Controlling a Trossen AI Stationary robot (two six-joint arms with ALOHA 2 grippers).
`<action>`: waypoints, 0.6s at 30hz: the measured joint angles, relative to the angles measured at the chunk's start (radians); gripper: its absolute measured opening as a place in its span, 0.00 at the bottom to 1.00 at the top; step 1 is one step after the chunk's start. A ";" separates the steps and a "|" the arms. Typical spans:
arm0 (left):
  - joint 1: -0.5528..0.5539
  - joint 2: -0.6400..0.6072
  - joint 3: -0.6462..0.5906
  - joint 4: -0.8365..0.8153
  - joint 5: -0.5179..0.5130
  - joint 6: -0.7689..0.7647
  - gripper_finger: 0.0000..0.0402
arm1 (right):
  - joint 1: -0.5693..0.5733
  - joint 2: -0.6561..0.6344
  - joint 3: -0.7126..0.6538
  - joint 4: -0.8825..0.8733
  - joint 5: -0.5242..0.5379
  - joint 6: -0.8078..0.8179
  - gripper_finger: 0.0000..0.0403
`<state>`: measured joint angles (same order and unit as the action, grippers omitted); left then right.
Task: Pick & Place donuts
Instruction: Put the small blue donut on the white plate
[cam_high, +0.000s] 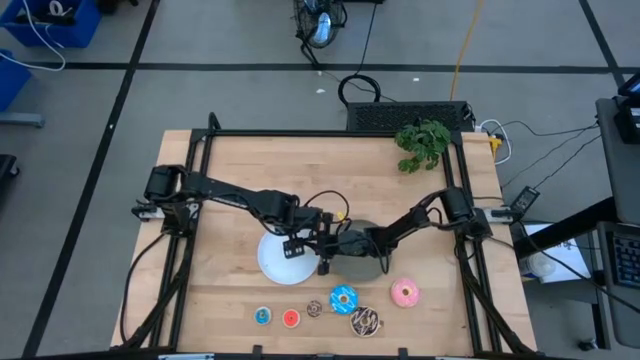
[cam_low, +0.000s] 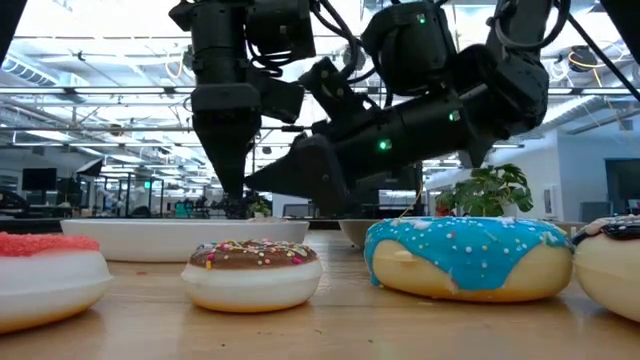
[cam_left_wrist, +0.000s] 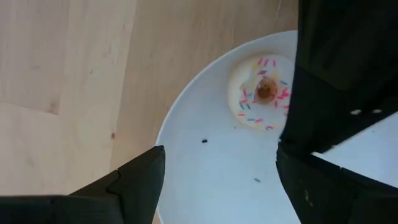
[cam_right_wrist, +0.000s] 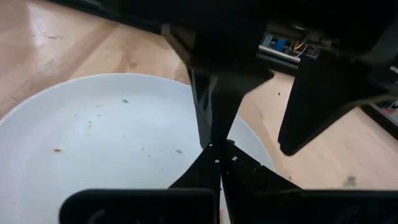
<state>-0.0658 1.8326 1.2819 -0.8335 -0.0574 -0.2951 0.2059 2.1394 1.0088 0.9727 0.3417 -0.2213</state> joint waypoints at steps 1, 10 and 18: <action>-0.002 -0.003 0.001 -0.004 0.000 0.014 0.76 | 0.003 -0.014 0.000 -0.021 0.000 -0.002 0.00; -0.091 -0.176 0.069 -0.189 -0.065 -0.056 0.76 | 0.078 -0.269 -0.118 -0.110 0.001 -0.111 0.00; -0.344 -0.299 0.024 -0.236 -0.081 -0.317 0.76 | 0.150 -0.734 -0.435 -0.128 0.026 -0.099 0.00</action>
<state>-0.4100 1.5340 1.3057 -1.0693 -0.1387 -0.6126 0.3556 1.4050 0.5736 0.8445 0.3675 -0.3204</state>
